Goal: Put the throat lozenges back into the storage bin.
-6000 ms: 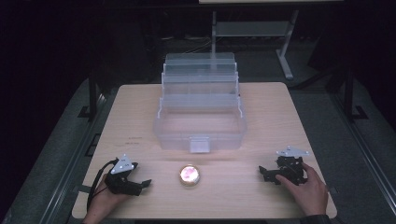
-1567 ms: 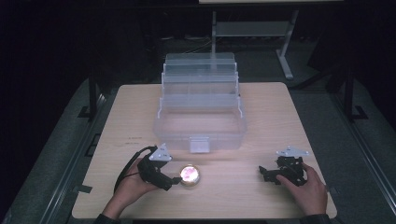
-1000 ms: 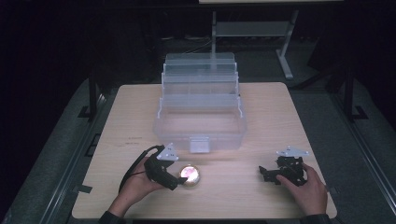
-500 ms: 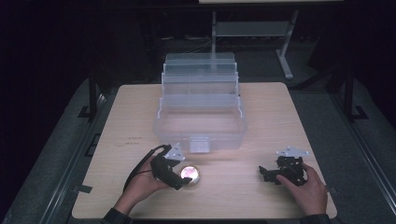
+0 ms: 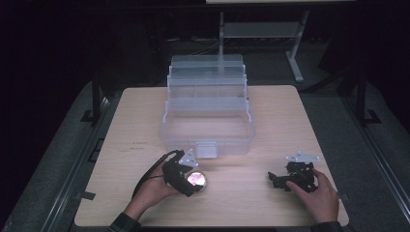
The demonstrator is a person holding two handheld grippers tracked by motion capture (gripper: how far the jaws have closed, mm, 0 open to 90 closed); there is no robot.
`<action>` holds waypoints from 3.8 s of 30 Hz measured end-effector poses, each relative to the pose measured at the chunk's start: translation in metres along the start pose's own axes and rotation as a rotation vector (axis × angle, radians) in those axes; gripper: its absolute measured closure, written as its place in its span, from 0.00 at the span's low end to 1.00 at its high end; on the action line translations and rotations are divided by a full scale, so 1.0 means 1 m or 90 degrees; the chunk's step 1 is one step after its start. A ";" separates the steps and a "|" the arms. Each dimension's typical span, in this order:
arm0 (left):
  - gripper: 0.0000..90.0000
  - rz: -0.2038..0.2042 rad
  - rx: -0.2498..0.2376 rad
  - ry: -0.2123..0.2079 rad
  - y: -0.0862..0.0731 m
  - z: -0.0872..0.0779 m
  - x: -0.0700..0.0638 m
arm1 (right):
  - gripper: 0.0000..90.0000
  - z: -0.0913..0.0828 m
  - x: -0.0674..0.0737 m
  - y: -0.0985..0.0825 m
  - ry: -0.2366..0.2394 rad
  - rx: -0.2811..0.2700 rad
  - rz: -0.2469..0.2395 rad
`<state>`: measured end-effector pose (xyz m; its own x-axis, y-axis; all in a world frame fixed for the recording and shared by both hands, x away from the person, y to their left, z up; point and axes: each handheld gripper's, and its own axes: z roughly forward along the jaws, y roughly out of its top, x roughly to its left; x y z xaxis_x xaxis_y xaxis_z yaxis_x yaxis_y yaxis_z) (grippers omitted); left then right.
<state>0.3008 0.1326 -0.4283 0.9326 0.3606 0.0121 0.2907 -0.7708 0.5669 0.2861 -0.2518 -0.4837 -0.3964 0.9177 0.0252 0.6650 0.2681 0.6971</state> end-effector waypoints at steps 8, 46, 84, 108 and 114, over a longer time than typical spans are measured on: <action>0.15 0.006 0.018 -0.002 0.005 0.007 -0.001 | 0.00 0.000 0.000 0.000 0.000 0.000 0.000; 0.21 0.021 0.110 -0.005 0.009 0.029 -0.005 | 0.00 0.000 0.000 0.000 0.000 0.000 -0.001; 0.22 0.009 0.101 -0.020 0.018 0.010 -0.005 | 0.00 0.000 0.000 0.000 0.000 0.000 0.000; 0.22 0.004 0.087 -0.013 0.027 -0.006 -0.001 | 0.00 0.000 0.000 0.000 0.000 0.000 -0.001; 0.22 0.007 0.086 -0.012 0.031 -0.009 0.001 | 0.00 0.000 0.000 0.000 0.000 0.000 0.000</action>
<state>0.3088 0.1142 -0.4031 0.9393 0.3431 0.0014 0.3058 -0.8389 0.4502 0.2861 -0.2518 -0.4836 -0.3962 0.9178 0.0248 0.6649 0.2682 0.6972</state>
